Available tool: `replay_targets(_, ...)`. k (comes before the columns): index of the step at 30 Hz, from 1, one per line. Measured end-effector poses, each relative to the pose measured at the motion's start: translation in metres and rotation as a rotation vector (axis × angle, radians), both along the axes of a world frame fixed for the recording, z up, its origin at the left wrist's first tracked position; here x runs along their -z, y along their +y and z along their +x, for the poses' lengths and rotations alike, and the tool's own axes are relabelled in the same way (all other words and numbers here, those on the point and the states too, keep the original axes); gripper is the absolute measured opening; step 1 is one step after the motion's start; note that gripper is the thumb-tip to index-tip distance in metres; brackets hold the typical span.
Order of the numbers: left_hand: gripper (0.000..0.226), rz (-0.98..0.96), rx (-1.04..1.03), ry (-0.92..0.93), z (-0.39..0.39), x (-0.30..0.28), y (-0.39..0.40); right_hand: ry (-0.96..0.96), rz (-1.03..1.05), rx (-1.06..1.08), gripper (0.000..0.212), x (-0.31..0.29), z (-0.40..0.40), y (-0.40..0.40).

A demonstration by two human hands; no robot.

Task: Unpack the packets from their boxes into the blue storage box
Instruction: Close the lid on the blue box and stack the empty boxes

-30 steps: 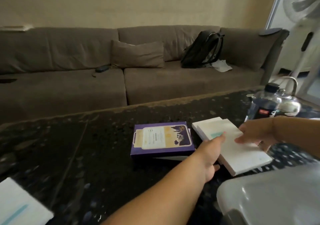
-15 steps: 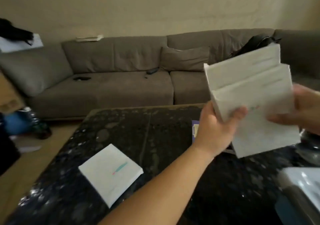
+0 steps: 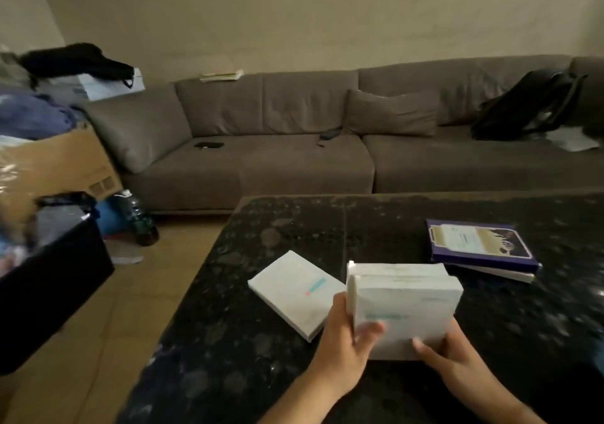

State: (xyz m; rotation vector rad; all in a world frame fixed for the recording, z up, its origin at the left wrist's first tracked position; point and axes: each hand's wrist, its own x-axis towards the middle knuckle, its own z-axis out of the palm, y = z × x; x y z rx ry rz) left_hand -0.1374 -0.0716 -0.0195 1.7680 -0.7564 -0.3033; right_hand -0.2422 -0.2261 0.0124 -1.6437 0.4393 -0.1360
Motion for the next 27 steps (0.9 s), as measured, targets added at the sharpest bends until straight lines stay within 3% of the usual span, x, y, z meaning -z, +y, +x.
replay_targets(3,0.077,0.35,0.097,-0.252,0.023,-0.012,0.02,0.053,-0.064,-0.003,0.073,-0.004,0.004,-0.007)
replay_targets(5,0.075,0.42,0.104,-0.451,0.057,-0.025,0.035,0.065,-0.073,0.003,0.074,-0.012,0.006,-0.01)
replay_targets(8,0.039,0.506,-0.004,-0.486,0.129,-0.036,0.049,0.091,0.041,0.092,0.078,-0.007,0.014,-0.007)
replay_targets(10,0.06,0.824,0.129,-0.552,0.164,-0.042,0.047,0.115,0.152,0.188,0.061,0.005,0.026,0.003)
replay_targets(12,0.077,1.071,0.255,-0.503,0.184,-0.045,0.038,0.192,0.225,0.247,0.057,0.016,0.038,0.011)
replay_targets(15,0.073,1.179,0.213,-0.508,0.193,-0.044,0.027,0.354,0.489,0.24,0.069,0.027,0.052,0.017)
replay_targets(18,0.065,1.302,0.058,-0.529,0.185,-0.041,0.034,0.382,0.684,0.258,0.051,0.029,0.063,0.028)
replay_targets(20,0.057,1.184,-0.051,-0.365,0.176,-0.029,0.051,0.384,0.638,0.251,0.044,0.033,0.078,0.04)
replay_targets(23,0.028,0.834,-0.217,-0.11,0.16,-0.012,0.074,0.316,0.503,0.274,0.032,0.037,0.099,0.064)
replay_targets(27,0.044,0.397,-0.369,0.282,0.126,-0.024,0.088,0.303,0.329,0.243,0.039,0.044,0.119,0.101)
